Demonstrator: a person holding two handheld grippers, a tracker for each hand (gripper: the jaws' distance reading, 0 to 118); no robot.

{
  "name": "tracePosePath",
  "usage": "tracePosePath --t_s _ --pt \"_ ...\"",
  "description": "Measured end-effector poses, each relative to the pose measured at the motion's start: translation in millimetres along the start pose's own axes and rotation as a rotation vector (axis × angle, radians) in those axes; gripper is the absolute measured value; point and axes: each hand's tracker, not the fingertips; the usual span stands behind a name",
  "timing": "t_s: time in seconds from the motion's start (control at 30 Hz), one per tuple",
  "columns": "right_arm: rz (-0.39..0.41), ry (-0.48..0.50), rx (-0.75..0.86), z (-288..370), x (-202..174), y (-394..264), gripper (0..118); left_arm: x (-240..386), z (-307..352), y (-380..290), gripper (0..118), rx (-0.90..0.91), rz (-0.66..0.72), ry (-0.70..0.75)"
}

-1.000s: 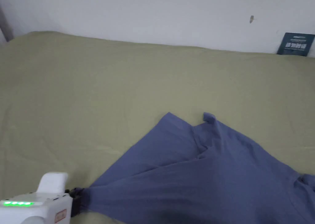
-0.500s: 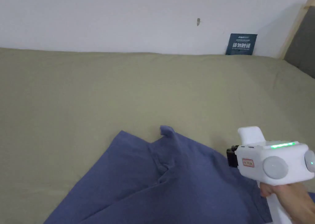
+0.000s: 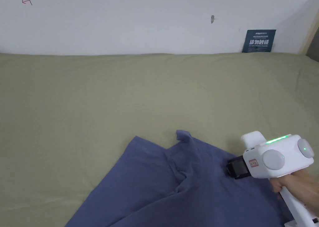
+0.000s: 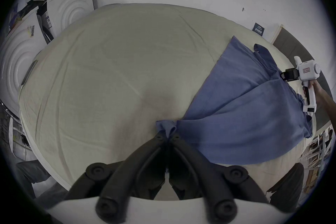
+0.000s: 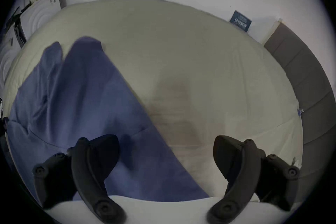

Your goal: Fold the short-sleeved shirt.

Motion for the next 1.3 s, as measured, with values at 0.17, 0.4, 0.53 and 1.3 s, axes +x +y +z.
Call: tracePosePath --t_s 0.17,0.4,0.53,1.3 --pt "-0.078 0.057 0.039 26 0 -2 65 0 -4 0 2 -0.005 -0.01 0.012" --pt "-0.054 0.073 0.265 152 -7 -39 0 3 24 12 2 0.009 -0.009 0.015" --pt "-0.045 0.035 0.421 252 14 -57 0 8 76 33 2 0.139 0.012 -0.044" --pt "-0.183 -0.085 0.925 543 75 -59 0 73 305 235 2 0.546 -0.123 -0.063"
